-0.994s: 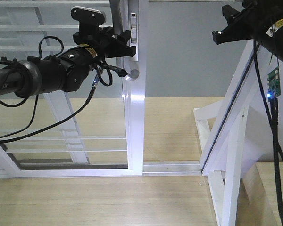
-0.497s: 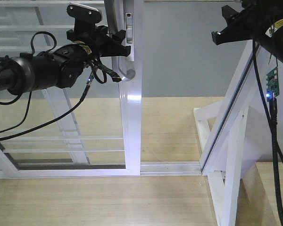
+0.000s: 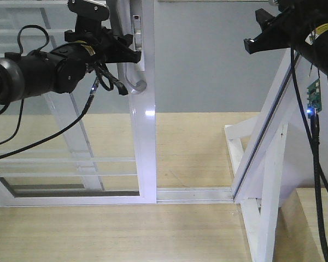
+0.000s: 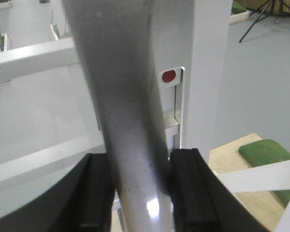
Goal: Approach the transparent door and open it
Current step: 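Push the handle with the left gripper, sliding the door further open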
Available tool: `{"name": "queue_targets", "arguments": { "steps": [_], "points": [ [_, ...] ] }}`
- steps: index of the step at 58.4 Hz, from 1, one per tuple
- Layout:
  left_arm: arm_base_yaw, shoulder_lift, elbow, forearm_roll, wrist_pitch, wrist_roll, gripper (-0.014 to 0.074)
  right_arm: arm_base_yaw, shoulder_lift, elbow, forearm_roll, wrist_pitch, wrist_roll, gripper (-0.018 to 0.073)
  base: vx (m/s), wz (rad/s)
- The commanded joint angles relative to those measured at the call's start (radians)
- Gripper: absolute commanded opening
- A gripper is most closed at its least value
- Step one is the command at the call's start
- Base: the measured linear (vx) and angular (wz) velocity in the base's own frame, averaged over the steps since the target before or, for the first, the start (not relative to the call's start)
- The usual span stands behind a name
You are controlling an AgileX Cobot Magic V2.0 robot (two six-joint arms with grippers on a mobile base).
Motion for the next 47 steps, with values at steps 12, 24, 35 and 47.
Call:
{"name": "queue_targets", "arguments": {
  "steps": [12,24,35,47],
  "points": [
    [0.071,-0.113,-0.034,-0.020,0.009,-0.002,0.0334,-0.004,-0.037,-0.028,-0.003,-0.115,-0.008,0.0349,0.00,0.00],
    [0.115,-0.148,-0.034,-0.020,0.075,-0.001,0.0334,-0.004,-0.037,-0.028,-0.002,-0.116,-0.007,0.0349,0.00,0.00],
    [0.145,-0.177,-0.034,-0.013,0.101,0.000,0.0334,-0.004,-0.037,-0.028,-0.001,-0.128,-0.004,0.0349,0.00,0.00],
    [0.165,-0.195,-0.034,-0.013,0.120,0.000,0.0334,-0.004,-0.037,-0.028,0.000,-0.138,-0.004,0.0349,0.00,0.00]
  ]
}}
